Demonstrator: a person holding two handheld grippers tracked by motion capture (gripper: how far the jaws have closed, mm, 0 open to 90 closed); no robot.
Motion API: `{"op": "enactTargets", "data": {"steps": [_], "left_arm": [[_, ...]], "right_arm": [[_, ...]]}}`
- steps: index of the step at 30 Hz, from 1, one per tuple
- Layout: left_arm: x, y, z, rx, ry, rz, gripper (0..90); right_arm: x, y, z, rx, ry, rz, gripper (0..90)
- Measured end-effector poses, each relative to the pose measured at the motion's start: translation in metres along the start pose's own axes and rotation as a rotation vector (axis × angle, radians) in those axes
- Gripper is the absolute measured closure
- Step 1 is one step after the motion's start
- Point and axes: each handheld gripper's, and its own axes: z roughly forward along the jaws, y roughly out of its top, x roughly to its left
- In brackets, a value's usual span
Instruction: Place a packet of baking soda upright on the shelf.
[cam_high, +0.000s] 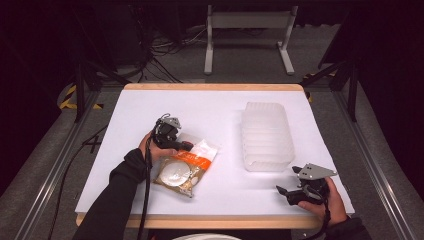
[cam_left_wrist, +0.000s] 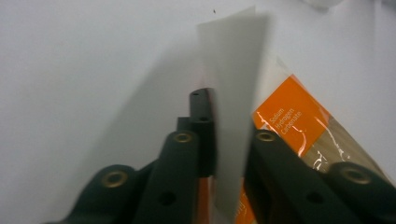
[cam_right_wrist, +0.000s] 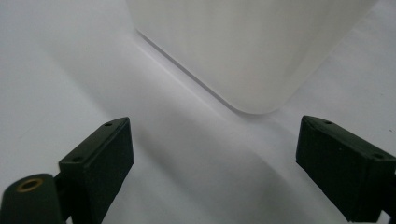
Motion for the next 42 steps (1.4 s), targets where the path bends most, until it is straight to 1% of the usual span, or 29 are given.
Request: {"op": "enactTargets", "data": {"steps": [2, 4, 6, 8, 9, 10, 13, 16, 18, 20, 23, 27, 30, 33, 34, 35, 37, 38, 39, 42], "left_arm": [[-0.005, 0.001, -0.007, -0.026, 0.007, 0.013, 89.6], [-0.013, 0.001, -0.016, -0.062, 0.025, 0.030, 89.7], [-0.023, 0.001, -0.026, -0.089, 0.042, 0.054, 89.7], [-0.033, 0.001, -0.037, -0.129, 0.066, 0.080, 89.7], [-0.037, 0.000, -0.041, -0.139, 0.073, 0.090, 89.7], [-0.043, 0.000, -0.048, -0.159, 0.083, 0.099, 89.7], [-0.053, -0.001, -0.059, -0.191, 0.109, 0.125, 89.8], [-0.062, 0.000, -0.067, -0.222, 0.125, 0.148, 89.7], [-0.065, 0.002, -0.070, -0.242, 0.129, 0.160, 89.7], [-0.070, 0.004, -0.072, -0.262, 0.142, 0.168, 89.8], [-0.076, 0.005, -0.075, -0.282, 0.151, 0.183, 89.8], [-0.084, 0.008, -0.079, -0.317, 0.165, 0.196, 89.8], [-0.090, 0.010, -0.080, -0.341, 0.166, 0.206, 89.8], [-0.095, 0.012, -0.080, -0.351, 0.166, 0.214, 89.8], [-0.097, 0.013, -0.079, -0.358, 0.174, 0.221, 89.8], [-0.098, 0.015, -0.079, -0.355, 0.172, 0.227, 89.8], [-0.100, 0.017, -0.078, -0.358, 0.183, 0.232, 89.8], [-0.101, 0.018, -0.078, -0.361, 0.182, 0.226, 89.9], [-0.102, 0.019, -0.078, -0.364, 0.190, 0.233, 89.8], [-0.104, 0.021, -0.078, -0.376, 0.192, 0.234, 89.8]], "right_arm": [[0.001, 0.000, 0.000, -0.001, 0.002, -0.004, 11.8], [0.001, 0.000, 0.000, -0.002, 0.000, -0.004, 11.9], [0.001, 0.000, 0.000, -0.003, 0.001, -0.006, 11.8], [0.001, 0.000, -0.001, -0.006, -0.001, -0.007, 11.8], [0.001, 0.001, -0.001, -0.009, -0.002, -0.008, 11.8], [0.001, 0.001, -0.001, -0.010, -0.002, -0.007, 11.8], [0.000, 0.000, -0.002, -0.014, -0.006, -0.004, 11.8], [0.000, 0.000, -0.004, -0.016, -0.011, -0.003, 11.9], [-0.001, 0.000, -0.004, -0.018, -0.014, -0.003, 11.9], [-0.001, -0.001, -0.004, -0.020, -0.014, 0.000, 11.9], [-0.001, -0.001, -0.005, -0.021, -0.017, 0.000, 11.9], [-0.001, -0.001, -0.005, -0.021, -0.021, -0.001, 11.9], [-0.001, -0.001, -0.005, -0.021, -0.022, -0.001, 11.9], [-0.002, -0.001, -0.005, -0.021, -0.025, -0.001, 11.9], [-0.002, -0.001, -0.005, -0.021, -0.025, 0.001, 11.9], [-0.002, -0.001, -0.005, -0.024, -0.026, 0.003, 11.9], [-0.003, -0.001, -0.006, -0.027, -0.025, 0.004, 11.9], [-0.003, -0.001, -0.006, -0.030, -0.027, 0.005, 11.9], [-0.003, -0.001, -0.006, -0.032, -0.027, 0.007, 11.9], [-0.004, -0.001, -0.007, -0.034, -0.028, 0.011, 11.9]]}}
